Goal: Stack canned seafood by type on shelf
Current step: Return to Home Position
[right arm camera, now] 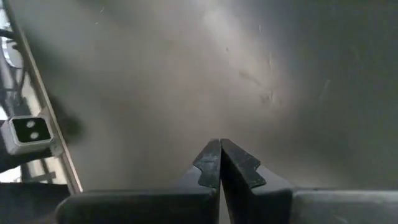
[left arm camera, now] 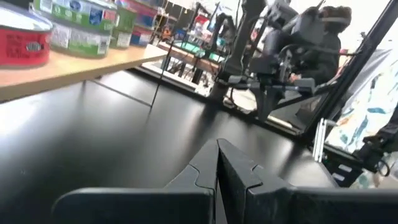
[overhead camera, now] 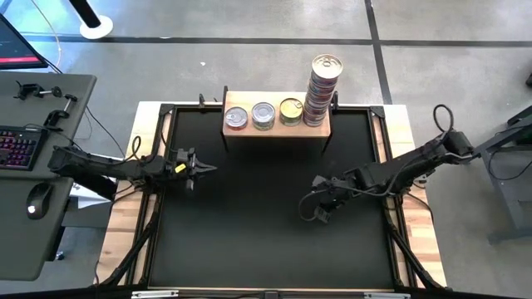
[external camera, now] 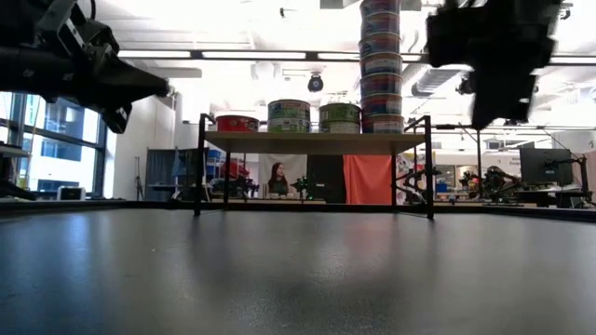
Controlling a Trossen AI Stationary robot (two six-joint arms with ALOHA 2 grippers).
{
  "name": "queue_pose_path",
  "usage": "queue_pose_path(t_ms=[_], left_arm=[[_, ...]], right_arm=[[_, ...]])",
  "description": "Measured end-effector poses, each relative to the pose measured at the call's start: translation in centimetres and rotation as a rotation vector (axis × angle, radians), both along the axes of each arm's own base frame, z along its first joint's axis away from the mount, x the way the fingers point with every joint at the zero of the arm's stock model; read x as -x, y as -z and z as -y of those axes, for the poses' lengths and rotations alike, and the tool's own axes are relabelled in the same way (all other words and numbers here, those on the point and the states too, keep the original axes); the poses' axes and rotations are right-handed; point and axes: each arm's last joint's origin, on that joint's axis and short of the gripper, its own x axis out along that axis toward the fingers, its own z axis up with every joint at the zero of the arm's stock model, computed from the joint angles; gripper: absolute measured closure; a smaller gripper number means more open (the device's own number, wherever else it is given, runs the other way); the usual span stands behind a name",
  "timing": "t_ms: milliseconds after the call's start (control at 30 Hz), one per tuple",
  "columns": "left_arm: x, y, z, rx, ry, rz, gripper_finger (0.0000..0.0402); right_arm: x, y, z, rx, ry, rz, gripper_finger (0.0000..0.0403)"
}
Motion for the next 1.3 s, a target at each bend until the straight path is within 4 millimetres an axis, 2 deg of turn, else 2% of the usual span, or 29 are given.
queue_pose_path(t_ms=[100, 267, 467, 633, 800, 1000, 1133, 1300], left_arm=[[0.2, -0.3, -0.1, 0.002, -0.005, 0.030, 0.0402], [0.6, -0.9, -0.4, -0.003, -0.028, 0.085, 0.0402], [0.6, -0.4, -0.6, -0.050, -0.066, 0.020, 0.0401], [0.6, 0.1, -0.6, -0.047, -0.066, -0.029, 0.0401], [0.7, 0.4, -0.6, -0.049, -0.066, -0.059, 0.0401], [0.7, 0.5, -0.6, -0.050, -0.066, -0.064, 0.0401], [0.7, 0.5, -0.6, -0.050, -0.066, -0.063, 0.0401], [0.7, 0.5, -0.6, -0.049, -0.065, -0.063, 0.0401]], right_arm=[[2.0, 0.3, 0.1, -0.017, 0.018, 0.054, 0.0403], [5.6, 1.2, 0.6, -0.026, 0.078, 0.286, 0.0403], [8.8, 3.4, 2.5, 0.101, 0.040, 0.557, 0.0403], [10.0, 3.6, 4.1, 0.184, -0.040, 0.825, 0.0403], [10.9, 4.5, 5.9, 0.270, -0.102, 0.933, 0.0403], [11.7, 5.6, 6.7, 0.324, -0.250, 0.991, 0.0403], [12.1, 6.7, 6.8, 0.327, -0.261, 0.951, 0.0403], [12.2, 6.8, 6.8, 0.352, -0.252, 0.937, 0.0403]])
